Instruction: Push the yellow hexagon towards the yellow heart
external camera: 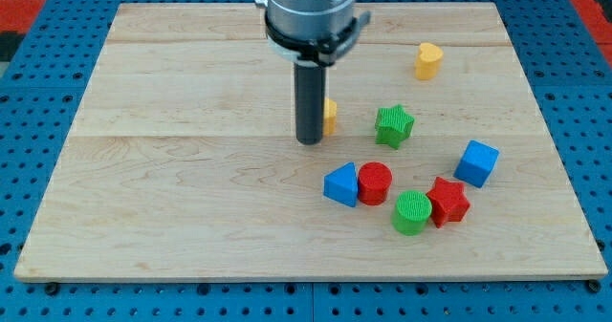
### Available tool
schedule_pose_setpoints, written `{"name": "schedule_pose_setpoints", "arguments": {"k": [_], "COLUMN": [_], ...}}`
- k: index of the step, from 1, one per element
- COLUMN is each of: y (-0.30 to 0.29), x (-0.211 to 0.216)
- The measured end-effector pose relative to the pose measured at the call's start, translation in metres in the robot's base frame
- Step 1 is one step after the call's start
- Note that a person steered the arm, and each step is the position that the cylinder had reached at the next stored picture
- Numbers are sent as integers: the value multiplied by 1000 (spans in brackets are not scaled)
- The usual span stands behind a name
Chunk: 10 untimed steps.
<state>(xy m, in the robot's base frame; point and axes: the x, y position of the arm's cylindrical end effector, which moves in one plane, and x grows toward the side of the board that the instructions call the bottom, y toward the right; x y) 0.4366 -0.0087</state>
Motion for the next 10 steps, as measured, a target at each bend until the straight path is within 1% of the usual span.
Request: {"name": "schedule_pose_setpoints", "arguments": {"k": [1,2,3,4,6,7,8,9,10], "y": [-11,-8,-15,-15,7,14,14,30,39], "x": [-30,-48,-43,-29,-3,-7,-35,-67,-79]}}
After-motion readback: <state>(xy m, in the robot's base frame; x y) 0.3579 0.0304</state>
